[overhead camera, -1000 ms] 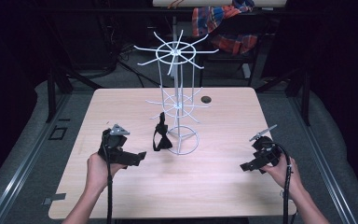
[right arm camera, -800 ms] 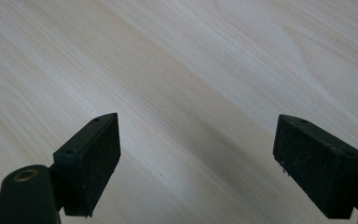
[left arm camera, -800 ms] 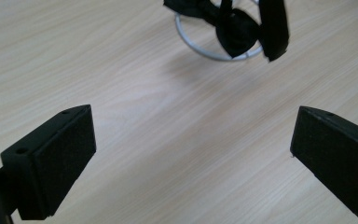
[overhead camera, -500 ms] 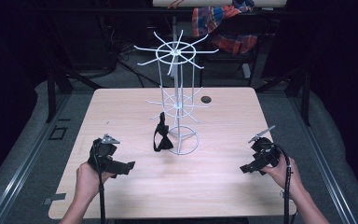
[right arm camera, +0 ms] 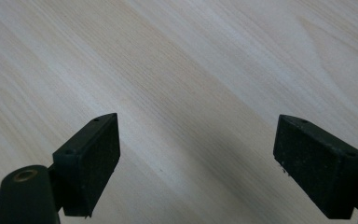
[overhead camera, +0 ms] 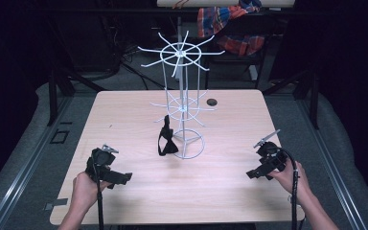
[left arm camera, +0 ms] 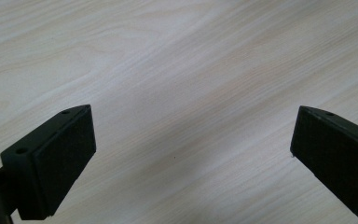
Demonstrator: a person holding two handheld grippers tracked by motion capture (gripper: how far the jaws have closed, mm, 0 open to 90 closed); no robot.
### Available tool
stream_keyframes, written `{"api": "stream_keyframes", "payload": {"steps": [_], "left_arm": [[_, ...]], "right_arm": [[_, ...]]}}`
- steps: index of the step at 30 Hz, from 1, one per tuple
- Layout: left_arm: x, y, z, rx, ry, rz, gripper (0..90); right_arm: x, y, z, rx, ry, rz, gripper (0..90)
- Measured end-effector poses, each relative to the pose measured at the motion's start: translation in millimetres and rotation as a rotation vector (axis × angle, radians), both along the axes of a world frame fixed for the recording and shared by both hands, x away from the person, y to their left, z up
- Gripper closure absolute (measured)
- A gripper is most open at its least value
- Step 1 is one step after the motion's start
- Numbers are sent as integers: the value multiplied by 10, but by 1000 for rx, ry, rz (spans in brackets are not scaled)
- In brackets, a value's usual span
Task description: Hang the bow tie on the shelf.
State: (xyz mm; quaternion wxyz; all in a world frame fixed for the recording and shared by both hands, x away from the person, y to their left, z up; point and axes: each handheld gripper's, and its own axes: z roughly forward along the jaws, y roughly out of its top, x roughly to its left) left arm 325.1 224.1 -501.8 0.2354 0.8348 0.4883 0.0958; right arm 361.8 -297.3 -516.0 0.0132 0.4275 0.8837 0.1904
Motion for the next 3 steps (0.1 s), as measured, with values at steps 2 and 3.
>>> {"api": "stream_keyframes", "payload": {"steps": [2, 3], "left_arm": [[4, -5, -4, -2, 0, 0, 0], [6, -9, -3, -1, -3, 2, 0]], "right_arm": [[4, 3, -7, 11, 4, 4, 144], [-1, 11, -16, 15, -2, -4, 145]]}}
